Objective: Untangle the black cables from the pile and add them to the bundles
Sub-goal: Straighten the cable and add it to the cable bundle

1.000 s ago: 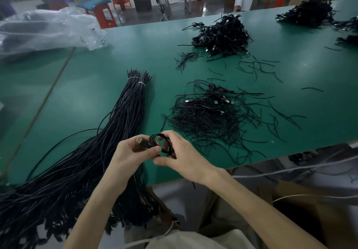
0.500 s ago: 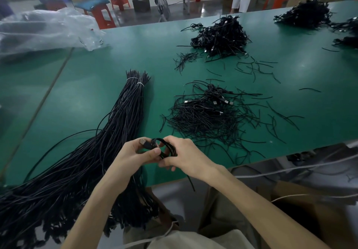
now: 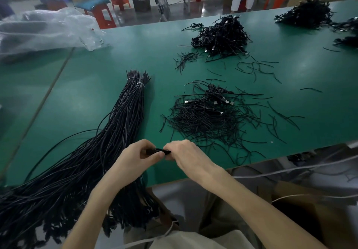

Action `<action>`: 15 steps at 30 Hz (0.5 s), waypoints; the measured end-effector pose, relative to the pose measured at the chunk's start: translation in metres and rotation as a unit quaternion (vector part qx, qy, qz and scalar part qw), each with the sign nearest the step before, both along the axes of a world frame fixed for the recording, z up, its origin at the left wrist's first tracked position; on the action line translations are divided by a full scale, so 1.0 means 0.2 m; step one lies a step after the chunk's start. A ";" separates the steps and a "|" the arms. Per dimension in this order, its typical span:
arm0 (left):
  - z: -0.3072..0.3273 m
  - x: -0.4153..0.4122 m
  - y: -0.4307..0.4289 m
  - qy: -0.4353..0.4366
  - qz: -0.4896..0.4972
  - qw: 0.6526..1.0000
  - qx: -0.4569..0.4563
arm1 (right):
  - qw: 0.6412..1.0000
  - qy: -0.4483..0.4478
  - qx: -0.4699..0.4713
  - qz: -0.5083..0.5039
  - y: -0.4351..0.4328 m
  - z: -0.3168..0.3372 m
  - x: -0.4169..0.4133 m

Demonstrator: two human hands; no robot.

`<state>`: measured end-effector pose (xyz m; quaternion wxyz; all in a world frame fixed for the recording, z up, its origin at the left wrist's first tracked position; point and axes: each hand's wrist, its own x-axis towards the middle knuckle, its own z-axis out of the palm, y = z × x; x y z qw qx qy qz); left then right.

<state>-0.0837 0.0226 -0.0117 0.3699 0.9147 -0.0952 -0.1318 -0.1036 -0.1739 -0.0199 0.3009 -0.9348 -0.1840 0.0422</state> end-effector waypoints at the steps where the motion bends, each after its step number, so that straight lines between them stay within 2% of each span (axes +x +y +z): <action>1: 0.01 0.00 0.00 -0.012 -0.046 0.998 0.033 | 1.000 -0.007 -0.009 0.013 0.00 -0.01 0.00; 4: 0.04 0.01 -0.01 -0.006 -0.138 0.983 0.121 | 0.998 -0.022 -0.037 0.045 0.00 -0.03 -0.01; 7: 0.03 0.00 -0.04 0.046 -0.140 0.981 0.130 | 0.998 -0.034 -0.045 0.039 0.00 -0.04 0.00; 10: 0.00 -0.02 -0.06 -0.021 -0.146 0.974 0.173 | 0.998 -0.034 -0.033 0.031 -0.01 -0.04 0.02; 13: -0.06 -0.01 -0.07 -0.060 -0.118 0.980 0.149 | 0.998 -0.041 -0.050 0.008 -0.03 -0.02 0.06; 15: -0.10 0.01 -0.05 -0.074 -0.074 0.989 0.101 | 0.989 -0.094 -0.113 -0.028 -0.07 -0.02 0.11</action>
